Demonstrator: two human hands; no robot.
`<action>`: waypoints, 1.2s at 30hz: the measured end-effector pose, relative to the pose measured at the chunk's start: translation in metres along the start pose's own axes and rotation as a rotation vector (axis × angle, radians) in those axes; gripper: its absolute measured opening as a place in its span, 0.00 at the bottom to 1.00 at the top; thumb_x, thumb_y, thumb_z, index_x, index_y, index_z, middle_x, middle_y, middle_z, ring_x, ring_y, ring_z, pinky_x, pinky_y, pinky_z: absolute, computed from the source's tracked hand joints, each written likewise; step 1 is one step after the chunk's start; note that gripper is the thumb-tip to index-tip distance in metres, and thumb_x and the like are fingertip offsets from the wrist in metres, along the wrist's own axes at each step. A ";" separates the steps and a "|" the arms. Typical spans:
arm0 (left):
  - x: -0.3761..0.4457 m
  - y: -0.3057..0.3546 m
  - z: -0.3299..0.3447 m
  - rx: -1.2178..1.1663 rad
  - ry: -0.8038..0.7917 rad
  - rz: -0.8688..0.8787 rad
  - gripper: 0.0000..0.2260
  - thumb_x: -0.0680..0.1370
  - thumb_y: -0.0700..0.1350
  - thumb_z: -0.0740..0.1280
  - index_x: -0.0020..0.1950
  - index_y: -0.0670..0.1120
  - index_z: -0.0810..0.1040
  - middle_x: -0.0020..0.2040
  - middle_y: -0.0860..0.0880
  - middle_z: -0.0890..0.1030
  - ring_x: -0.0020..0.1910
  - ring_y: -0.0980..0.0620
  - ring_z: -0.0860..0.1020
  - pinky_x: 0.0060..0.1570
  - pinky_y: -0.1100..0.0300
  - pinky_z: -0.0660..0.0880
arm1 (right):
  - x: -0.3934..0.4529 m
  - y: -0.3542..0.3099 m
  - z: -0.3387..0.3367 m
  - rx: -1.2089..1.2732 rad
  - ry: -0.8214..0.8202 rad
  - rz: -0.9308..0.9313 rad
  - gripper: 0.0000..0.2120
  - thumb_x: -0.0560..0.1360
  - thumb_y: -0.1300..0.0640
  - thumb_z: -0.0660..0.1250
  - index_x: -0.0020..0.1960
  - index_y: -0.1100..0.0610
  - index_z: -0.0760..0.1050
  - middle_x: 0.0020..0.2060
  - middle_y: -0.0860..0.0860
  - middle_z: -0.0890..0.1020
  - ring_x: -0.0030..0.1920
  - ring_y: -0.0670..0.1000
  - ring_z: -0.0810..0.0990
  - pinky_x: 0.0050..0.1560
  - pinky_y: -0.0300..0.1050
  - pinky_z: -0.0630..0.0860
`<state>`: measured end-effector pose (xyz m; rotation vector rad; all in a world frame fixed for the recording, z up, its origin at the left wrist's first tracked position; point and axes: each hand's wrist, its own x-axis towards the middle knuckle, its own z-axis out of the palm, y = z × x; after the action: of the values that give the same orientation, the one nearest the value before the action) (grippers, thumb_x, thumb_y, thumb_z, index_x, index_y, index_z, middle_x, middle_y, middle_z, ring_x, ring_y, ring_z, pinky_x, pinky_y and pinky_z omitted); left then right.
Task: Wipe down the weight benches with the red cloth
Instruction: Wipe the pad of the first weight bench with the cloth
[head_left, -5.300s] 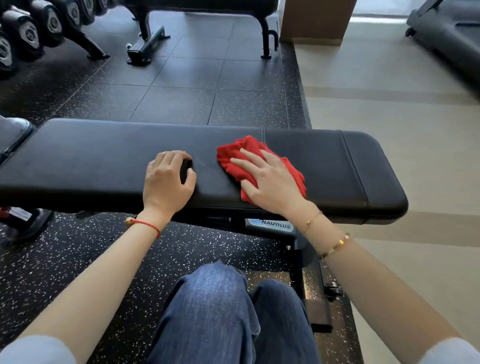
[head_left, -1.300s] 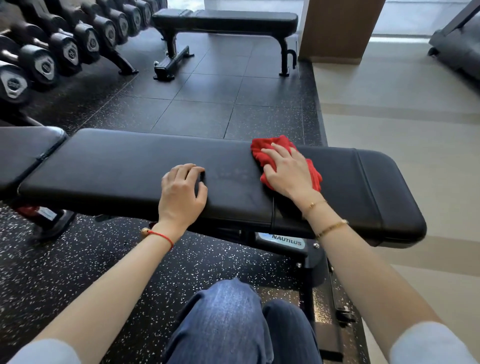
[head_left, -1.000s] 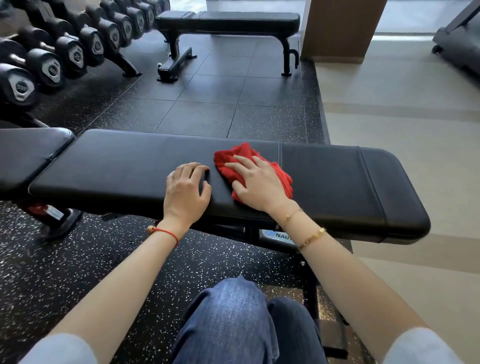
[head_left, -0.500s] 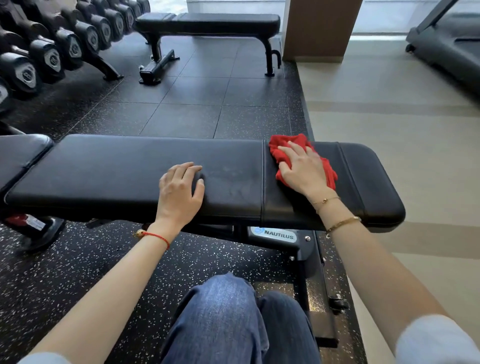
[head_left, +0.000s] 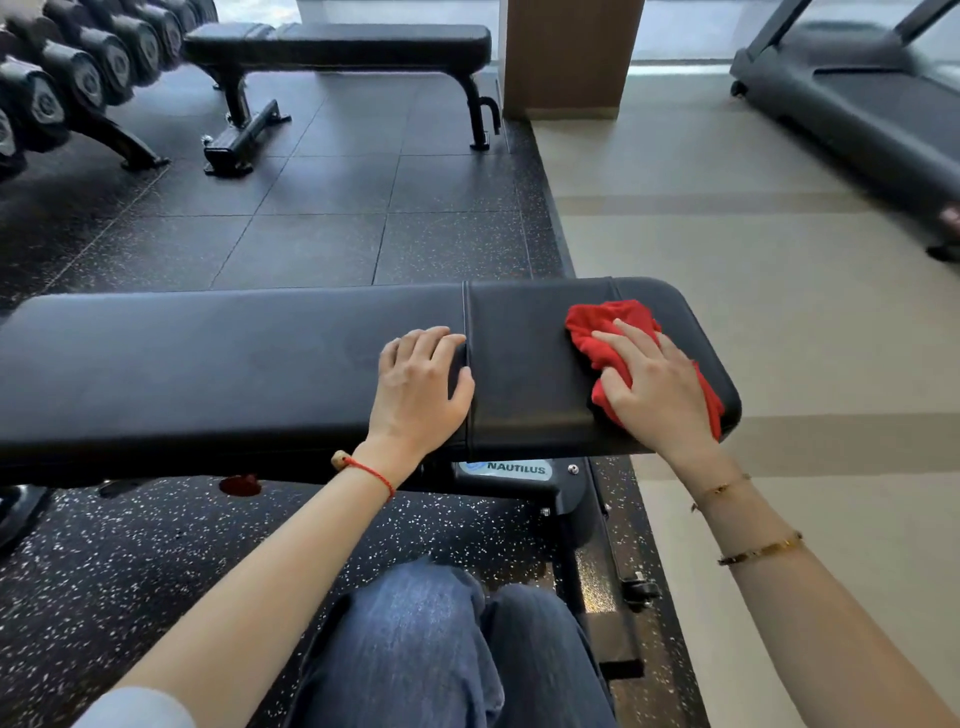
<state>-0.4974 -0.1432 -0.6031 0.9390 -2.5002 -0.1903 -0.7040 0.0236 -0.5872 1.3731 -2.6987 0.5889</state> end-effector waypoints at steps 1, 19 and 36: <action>0.000 0.000 0.001 -0.001 0.004 -0.008 0.17 0.79 0.49 0.63 0.66 0.46 0.76 0.66 0.48 0.77 0.67 0.46 0.72 0.71 0.49 0.63 | 0.009 0.008 -0.001 -0.006 0.010 0.052 0.22 0.78 0.53 0.60 0.71 0.45 0.71 0.74 0.46 0.69 0.71 0.57 0.67 0.75 0.51 0.58; -0.002 0.003 0.004 0.026 0.021 -0.040 0.15 0.79 0.48 0.63 0.64 0.47 0.77 0.64 0.49 0.79 0.66 0.48 0.73 0.69 0.49 0.66 | 0.006 -0.017 0.005 0.004 -0.127 -0.264 0.22 0.77 0.50 0.59 0.71 0.43 0.69 0.74 0.42 0.67 0.72 0.53 0.66 0.76 0.51 0.56; -0.003 0.006 0.005 0.038 0.025 -0.042 0.15 0.79 0.47 0.62 0.63 0.46 0.78 0.64 0.48 0.79 0.65 0.46 0.74 0.68 0.48 0.67 | 0.070 -0.053 0.022 -0.047 -0.124 -0.108 0.21 0.78 0.50 0.58 0.71 0.46 0.70 0.75 0.47 0.67 0.71 0.57 0.66 0.74 0.49 0.57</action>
<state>-0.5007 -0.1371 -0.6068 1.0042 -2.4702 -0.1433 -0.7017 -0.0664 -0.5753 1.5812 -2.6907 0.4422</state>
